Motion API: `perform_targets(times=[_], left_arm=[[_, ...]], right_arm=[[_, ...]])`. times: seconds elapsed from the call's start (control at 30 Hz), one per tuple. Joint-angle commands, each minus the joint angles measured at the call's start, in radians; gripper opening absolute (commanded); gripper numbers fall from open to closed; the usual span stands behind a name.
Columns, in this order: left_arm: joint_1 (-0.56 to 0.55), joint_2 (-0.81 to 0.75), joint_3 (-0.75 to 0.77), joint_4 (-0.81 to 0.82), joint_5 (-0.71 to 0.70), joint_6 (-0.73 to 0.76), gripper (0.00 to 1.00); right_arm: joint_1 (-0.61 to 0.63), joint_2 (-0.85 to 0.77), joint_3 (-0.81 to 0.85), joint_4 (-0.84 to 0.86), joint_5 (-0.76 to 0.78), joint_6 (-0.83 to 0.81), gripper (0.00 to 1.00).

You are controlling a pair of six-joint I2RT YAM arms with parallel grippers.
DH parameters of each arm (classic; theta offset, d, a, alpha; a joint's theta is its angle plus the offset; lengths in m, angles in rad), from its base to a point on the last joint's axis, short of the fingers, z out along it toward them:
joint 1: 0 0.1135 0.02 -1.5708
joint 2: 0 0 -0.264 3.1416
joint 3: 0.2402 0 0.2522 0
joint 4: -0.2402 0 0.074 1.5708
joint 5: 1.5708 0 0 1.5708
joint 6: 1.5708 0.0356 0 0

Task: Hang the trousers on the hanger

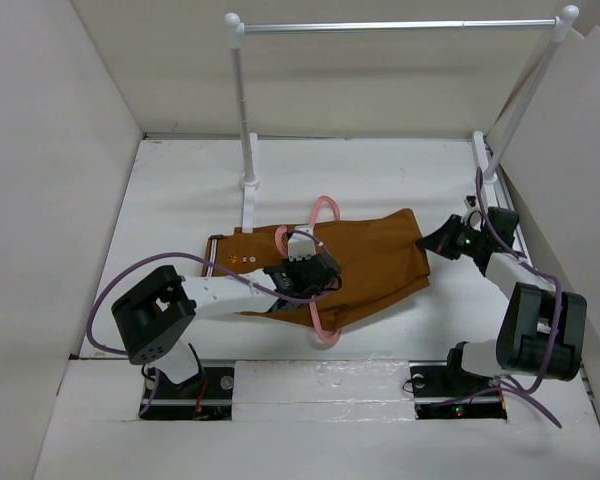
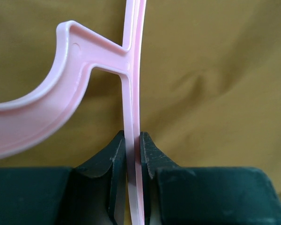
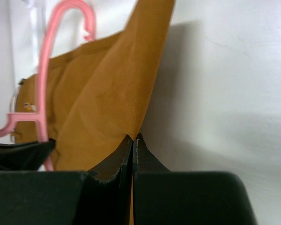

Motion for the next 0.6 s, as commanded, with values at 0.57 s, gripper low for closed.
perform_targets(times=[0.57], left_arm=[[0.125, -0.001, 0.061, -0.314, -0.187, -0.036, 0.00]], right_arm=[[-0.014, -0.032, 0.021, 0.133, -0.022, -0.011, 0.00]])
